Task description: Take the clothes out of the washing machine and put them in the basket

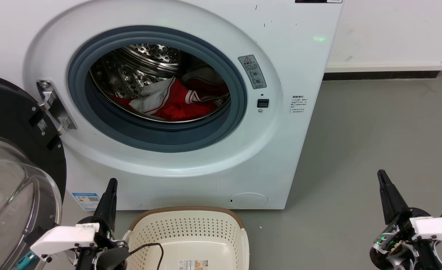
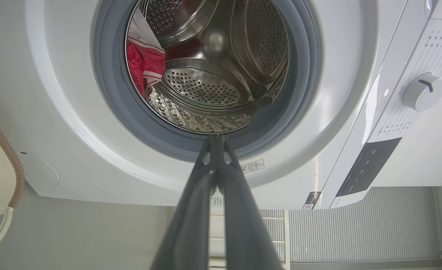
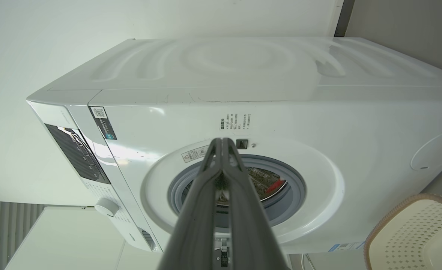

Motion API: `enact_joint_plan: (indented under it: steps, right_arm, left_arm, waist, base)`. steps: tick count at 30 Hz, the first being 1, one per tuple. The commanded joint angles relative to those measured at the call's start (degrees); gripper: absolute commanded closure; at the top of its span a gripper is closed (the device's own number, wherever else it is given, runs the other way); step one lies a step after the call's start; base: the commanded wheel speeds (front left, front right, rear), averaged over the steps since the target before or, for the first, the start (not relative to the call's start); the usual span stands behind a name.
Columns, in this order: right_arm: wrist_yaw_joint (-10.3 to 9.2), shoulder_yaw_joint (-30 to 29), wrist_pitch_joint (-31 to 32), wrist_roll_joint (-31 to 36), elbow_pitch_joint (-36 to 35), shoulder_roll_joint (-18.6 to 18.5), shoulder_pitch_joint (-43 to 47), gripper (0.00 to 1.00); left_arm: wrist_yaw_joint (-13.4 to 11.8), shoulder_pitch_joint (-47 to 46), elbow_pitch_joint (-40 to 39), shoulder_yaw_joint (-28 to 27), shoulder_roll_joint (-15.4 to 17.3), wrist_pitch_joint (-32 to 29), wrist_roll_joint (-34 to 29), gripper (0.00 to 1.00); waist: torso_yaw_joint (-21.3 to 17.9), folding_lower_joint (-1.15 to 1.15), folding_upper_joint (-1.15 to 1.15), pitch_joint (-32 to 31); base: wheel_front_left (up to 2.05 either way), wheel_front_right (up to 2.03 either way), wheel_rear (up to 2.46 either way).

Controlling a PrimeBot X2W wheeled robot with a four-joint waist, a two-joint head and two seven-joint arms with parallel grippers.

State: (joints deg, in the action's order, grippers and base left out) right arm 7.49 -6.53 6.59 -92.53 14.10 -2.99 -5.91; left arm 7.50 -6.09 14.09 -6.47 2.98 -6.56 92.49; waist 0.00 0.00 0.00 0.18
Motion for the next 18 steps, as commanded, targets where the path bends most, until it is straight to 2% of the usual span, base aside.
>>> enact_joint_plan:
  steps: [1,18]
  right_arm:
    - [0.00,0.0,0.0,0.3,0.1,0.2,-0.8,1.00]
    - [0.00,0.0,0.0,0.3,0.1,0.2,-0.8,1.00]
  left_arm:
    - [0.2,-0.4,0.0,-0.1,-0.2,-0.1,-0.2,1.00]
    - [0.2,-0.4,0.0,-0.1,-0.2,-0.1,-0.2,1.00]
  waist:
    - [0.0,0.00,0.00,0.0]
    - [0.0,0.00,0.00,0.0]
  base:
    - [0.00,0.00,0.00]
    - [0.00,0.00,0.00]
